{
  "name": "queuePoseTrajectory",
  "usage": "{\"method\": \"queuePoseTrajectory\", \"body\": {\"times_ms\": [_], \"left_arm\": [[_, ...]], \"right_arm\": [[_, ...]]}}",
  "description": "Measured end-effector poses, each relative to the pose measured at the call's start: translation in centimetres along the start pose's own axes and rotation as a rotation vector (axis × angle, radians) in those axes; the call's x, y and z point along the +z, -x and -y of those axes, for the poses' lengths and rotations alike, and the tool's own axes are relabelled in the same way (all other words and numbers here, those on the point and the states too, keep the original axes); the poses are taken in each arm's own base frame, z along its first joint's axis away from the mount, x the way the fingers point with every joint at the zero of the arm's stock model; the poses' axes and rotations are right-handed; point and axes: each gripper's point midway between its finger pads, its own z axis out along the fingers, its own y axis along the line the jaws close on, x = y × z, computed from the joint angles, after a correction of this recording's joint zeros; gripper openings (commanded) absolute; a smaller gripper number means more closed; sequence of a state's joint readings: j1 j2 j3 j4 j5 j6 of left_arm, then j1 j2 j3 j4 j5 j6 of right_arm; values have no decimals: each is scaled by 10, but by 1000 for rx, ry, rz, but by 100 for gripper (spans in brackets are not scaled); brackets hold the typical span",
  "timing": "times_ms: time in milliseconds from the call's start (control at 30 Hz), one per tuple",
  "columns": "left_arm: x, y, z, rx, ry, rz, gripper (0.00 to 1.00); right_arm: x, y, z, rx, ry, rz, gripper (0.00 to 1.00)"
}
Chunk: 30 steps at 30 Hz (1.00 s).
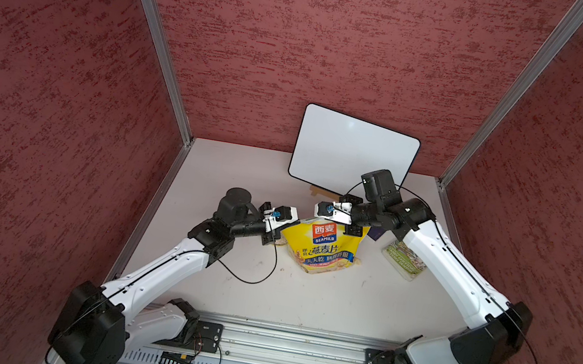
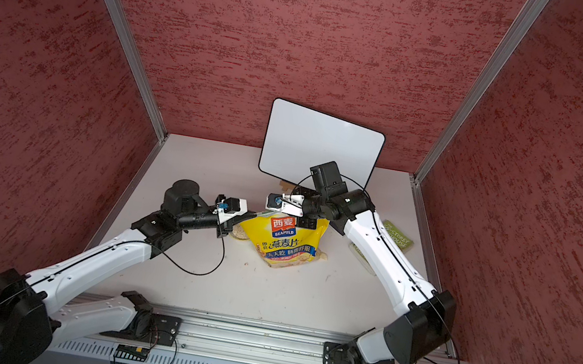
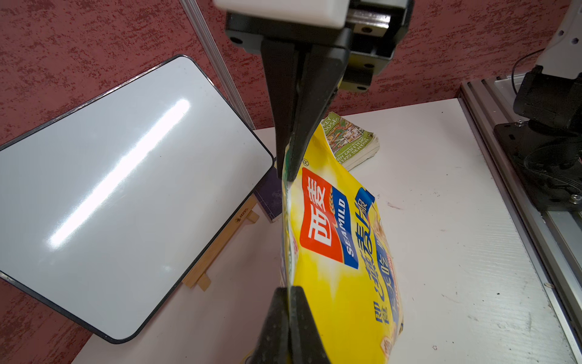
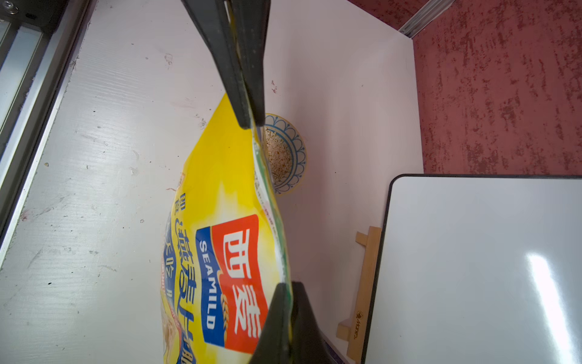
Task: Pour the oats into the breakfast bowl
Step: Close the oats bag at the center of the board.
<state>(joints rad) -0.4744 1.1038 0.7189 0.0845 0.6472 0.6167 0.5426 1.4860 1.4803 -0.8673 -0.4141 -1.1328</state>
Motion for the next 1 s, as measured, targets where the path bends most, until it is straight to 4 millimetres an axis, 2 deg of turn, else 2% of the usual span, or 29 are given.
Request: {"method": "queuePoseTrajectory", "body": {"times_ms": [33,67,100,233,300,433,500,533,567,667,733,933,967,1000], "left_arm": [[0,0,0,1,1,1,0],[0,0,0,1,1,1,0],[0,0,0,0,0,0,0],[-1,2,0,3,-1,5,0],[-1,2,0,4,0,5,0],[0,2,1,5,-1,6,0],[0,3,1,5,-2,7,0],[-1,2,1,4,-2,5,0],[-1,1,1,1,-1,2,0],[-1,2,1,4,-2,6,0],[-1,2,1,4,-1,6,0],[-2,1,0,-1,1,-2,0],[-3,0,0,-2,1,-3,0],[-3,0,1,-3,1,-4,0]], "right_arm": [[-1,0,0,0,0,3,11],[-2,-1,1,0,-4,-1,10],[-4,-2,2,0,-12,-4,2],[-11,-7,2,17,-13,-9,0],[-11,-7,2,18,-11,-8,4],[-12,-8,2,22,-8,-6,2],[-12,-8,1,25,-4,-4,11],[-13,-10,2,23,-10,-13,9],[-16,-14,4,32,-20,-24,0],[-20,-20,6,45,-21,-31,0],[-20,-19,5,44,-18,-32,7],[-29,-30,13,56,-58,-65,13],[-32,-32,15,60,-68,-72,12],[-34,-34,17,63,-75,-77,4]]}}
